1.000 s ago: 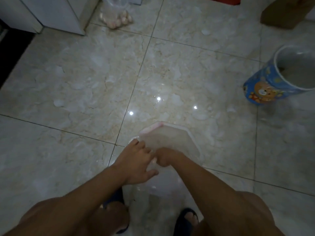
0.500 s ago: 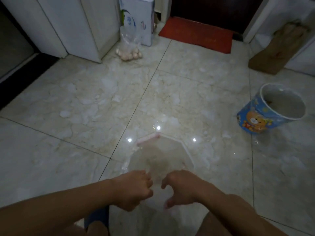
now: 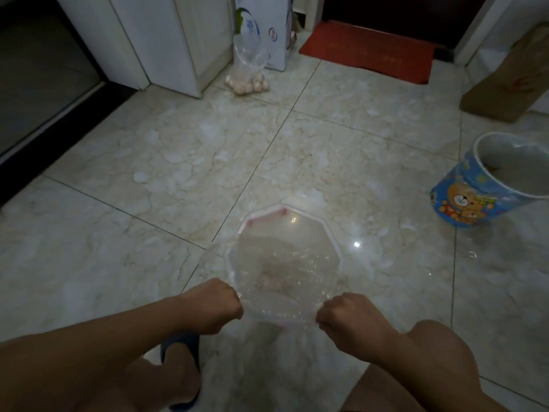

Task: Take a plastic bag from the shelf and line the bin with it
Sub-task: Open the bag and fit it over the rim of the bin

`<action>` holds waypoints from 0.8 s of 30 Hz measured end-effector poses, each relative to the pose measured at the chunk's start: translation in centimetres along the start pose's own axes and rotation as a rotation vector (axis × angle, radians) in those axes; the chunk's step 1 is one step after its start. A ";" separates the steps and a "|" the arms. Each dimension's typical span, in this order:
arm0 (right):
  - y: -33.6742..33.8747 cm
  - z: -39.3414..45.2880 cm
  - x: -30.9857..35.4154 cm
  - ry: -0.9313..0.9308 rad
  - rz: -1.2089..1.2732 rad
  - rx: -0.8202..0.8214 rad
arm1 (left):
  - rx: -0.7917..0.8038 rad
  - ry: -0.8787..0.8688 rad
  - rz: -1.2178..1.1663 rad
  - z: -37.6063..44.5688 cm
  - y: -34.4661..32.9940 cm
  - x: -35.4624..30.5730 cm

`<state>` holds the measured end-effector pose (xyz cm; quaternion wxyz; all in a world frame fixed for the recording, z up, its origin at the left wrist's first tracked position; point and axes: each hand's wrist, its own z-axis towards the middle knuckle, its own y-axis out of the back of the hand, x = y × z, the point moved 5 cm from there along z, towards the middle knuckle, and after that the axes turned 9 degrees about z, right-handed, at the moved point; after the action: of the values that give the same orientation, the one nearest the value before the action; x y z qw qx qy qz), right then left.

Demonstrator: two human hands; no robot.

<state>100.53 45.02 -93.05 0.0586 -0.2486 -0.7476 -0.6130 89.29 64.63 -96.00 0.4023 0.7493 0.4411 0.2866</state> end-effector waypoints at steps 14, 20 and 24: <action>-3.5 -2.2 -3.7 0.085 -0.461 0.217 | 0.033 -0.004 0.083 -2.1 -3.8 1.1; -5.6 -1.9 -3.4 0.116 -0.607 0.257 | 0.086 -0.044 0.104 -1.7 -5.0 -0.9; -7.2 -2.3 -3.6 0.125 -0.692 0.280 | 0.102 -0.097 0.218 -1.0 -5.1 -1.2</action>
<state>99.96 40.92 -100.26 -0.0730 0.0673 -0.8590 -0.5023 85.82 65.33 -99.94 0.3509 0.8253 0.3510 0.2693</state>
